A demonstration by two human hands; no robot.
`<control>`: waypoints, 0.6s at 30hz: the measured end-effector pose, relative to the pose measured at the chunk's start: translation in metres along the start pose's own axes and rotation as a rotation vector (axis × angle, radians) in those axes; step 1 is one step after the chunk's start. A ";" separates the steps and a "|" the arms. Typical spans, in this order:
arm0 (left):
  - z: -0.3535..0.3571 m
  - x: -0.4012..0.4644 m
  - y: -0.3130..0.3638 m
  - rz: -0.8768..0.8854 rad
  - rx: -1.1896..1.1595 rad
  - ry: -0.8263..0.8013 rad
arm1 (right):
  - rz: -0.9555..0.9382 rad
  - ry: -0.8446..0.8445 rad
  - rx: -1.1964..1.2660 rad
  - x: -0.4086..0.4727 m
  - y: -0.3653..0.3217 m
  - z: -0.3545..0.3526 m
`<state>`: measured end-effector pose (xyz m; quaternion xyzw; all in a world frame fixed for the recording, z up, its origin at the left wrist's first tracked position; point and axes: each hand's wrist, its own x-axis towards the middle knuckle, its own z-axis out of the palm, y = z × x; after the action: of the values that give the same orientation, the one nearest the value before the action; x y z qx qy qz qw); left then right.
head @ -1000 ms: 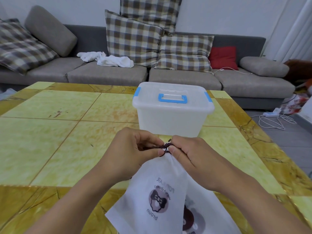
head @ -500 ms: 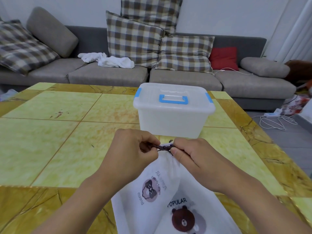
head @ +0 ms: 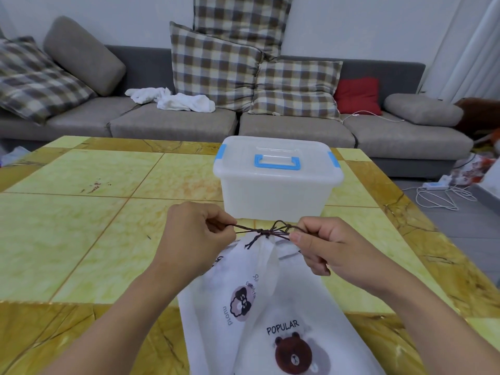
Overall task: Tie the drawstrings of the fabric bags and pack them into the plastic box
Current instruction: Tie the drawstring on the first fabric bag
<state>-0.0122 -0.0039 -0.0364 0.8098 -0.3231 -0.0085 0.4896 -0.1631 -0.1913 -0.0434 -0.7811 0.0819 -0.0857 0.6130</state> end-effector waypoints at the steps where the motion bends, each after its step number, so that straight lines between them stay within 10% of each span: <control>1: 0.000 0.001 0.000 0.000 -0.013 0.009 | -0.005 0.010 0.005 0.000 0.000 -0.002; 14: 0.022 -0.005 0.005 -0.266 -0.463 -0.143 | 0.181 0.257 -0.114 0.012 0.004 0.039; 18: 0.016 0.003 -0.005 -0.004 -0.034 -0.169 | 0.105 0.296 0.147 0.030 0.004 0.037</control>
<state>-0.0128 -0.0170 -0.0476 0.7984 -0.3615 -0.0829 0.4743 -0.1254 -0.1641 -0.0548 -0.7079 0.2054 -0.1732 0.6533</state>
